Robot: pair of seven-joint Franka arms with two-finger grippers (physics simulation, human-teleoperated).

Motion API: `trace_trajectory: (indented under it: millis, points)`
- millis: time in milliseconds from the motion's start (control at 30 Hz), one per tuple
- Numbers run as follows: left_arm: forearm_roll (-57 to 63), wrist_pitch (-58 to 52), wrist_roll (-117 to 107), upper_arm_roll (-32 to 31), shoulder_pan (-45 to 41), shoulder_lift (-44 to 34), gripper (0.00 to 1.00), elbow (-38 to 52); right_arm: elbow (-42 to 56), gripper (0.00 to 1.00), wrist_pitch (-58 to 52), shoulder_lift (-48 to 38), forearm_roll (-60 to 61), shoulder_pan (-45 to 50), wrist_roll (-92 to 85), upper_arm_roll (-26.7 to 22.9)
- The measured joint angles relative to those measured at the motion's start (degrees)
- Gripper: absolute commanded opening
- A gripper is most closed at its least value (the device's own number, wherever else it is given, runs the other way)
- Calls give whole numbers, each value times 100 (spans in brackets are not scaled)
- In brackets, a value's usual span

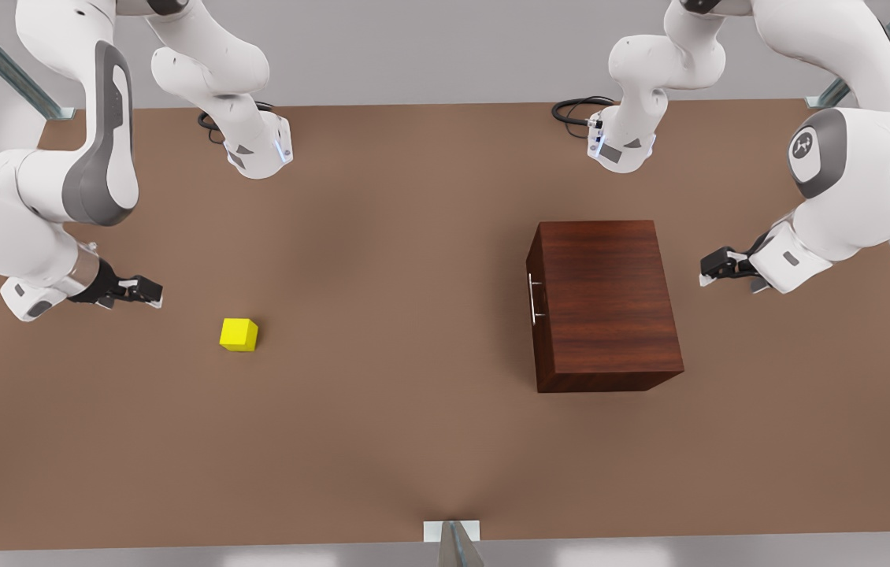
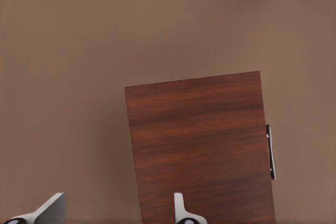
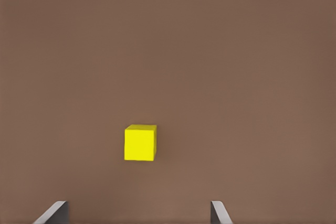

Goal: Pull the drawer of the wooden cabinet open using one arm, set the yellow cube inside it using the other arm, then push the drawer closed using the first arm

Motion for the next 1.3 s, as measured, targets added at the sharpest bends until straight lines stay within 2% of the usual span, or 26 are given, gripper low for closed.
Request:
trace_trajectory:
  millis: [133, 300, 400, 633, 933, 1300]
  points:
    - [52, 13, -97, -35, -306, 8, 100, -17, 10, 100, 13, 11, 10, 2, 75, 17]
    - [429, 66, -811, -102, -2476, 451, 100, 48, 16, 100, -27, 90, 49, 8, 749, 24]
    - [513, 366, -1480, -108, -3125, 955, 100, 49, -56, 100, 10, 122, 123, 83, 1519, 19]
    - [1047, 1161, -2962, -105, -3522, 1727, 100, -79, -1367, 100, 1145, -130, 322, 9, 3369, 0]
    - [2265, 1452, -4318, -89, -3696, 2173, 100, -243, -2842, 100, 2476, -554, 552, 144, 5307, 88]
    - [2848, 1503, -5423, -88, -3838, 2520, 100, -302, -3094, 100, 3718, 162, 851, 808, 7058, 104]
